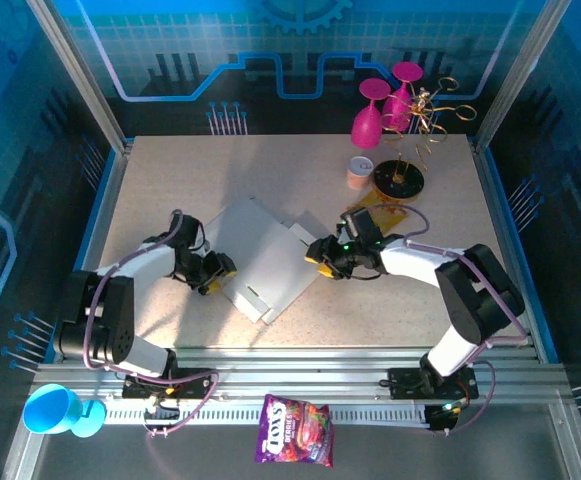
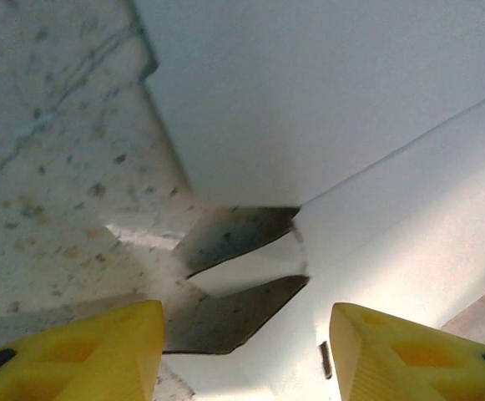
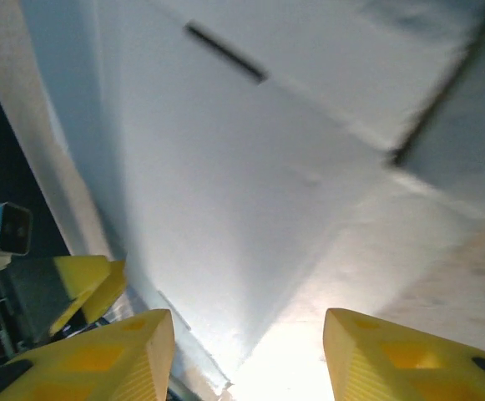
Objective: Fold the paper box
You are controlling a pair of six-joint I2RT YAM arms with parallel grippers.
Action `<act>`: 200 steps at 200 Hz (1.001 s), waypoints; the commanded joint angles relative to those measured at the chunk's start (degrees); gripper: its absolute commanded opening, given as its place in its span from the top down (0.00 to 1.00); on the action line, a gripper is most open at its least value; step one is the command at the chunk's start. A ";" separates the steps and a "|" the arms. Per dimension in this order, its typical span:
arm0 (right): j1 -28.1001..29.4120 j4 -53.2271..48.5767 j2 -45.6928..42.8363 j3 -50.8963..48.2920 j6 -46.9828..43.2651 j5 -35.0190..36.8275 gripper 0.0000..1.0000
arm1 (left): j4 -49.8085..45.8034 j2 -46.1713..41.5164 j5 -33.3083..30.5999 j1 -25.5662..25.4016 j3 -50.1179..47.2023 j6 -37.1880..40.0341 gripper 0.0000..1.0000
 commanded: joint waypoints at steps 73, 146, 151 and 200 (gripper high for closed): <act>2.27 0.40 13.46 9.40 -1.00 -3.13 0.53 | 9.13 -1.46 9.20 1.55 -5.20 1.34 0.43; 0.37 -0.57 15.99 9.45 -2.24 -4.12 0.53 | 9.90 -9.14 12.38 1.53 -7.64 -4.82 0.44; 0.26 -0.53 16.06 9.47 -2.25 -4.18 0.53 | 9.98 -9.57 12.74 1.52 -7.85 -5.32 0.44; -0.83 -0.24 16.14 9.47 -2.08 -5.01 0.54 | 1.72 -12.74 8.29 1.55 -7.90 -5.04 0.45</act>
